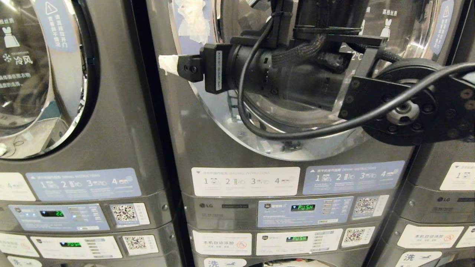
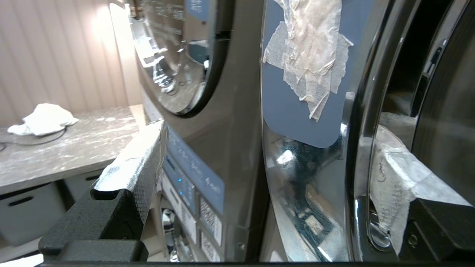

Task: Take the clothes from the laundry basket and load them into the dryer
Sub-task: Open the dryer

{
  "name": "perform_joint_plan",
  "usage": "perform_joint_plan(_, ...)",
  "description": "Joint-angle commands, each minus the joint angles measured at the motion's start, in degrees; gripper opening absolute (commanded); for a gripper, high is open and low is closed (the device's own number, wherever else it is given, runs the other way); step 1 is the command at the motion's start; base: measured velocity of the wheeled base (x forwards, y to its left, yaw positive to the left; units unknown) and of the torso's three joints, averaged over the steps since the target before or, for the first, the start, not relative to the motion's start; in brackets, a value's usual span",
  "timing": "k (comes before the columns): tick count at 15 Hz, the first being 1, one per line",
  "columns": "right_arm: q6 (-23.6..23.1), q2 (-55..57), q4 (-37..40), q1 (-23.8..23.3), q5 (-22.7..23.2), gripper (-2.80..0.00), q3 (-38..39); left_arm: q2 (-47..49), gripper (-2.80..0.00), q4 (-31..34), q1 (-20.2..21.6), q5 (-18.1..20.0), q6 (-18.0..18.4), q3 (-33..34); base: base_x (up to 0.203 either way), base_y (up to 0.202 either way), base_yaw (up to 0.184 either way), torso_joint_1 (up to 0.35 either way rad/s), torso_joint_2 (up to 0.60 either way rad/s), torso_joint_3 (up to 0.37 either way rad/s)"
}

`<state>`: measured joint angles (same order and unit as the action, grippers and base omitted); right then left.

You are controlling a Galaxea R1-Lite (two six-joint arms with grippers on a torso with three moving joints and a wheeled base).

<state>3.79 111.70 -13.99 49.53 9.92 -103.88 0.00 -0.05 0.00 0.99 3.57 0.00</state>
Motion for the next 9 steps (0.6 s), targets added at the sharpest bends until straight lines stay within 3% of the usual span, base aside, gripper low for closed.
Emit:
perform_joint_plan(1,0.14,-5.72,0.16,0.92,0.23,0.0,6.15,0.01,-2.8,-0.04,0.02,0.04,0.03,0.0,0.0,0.0,0.0,0.0,0.0,0.0)
perform_joint_plan(5,0.24,-15.33,0.11,1.42,1.05,0.0,17.23,0.09,-2.8,-0.04,0.01,0.05,0.03,0.0,0.0,0.0,0.0,0.0,0.0,0.0)
perform_joint_plan(9,0.2,-21.69,0.11,1.36,1.28,0.0,22.81,0.09,-2.8,-0.04,0.0,-0.02,0.03,0.0,0.0,0.0,0.0,0.0,0.0,0.0)
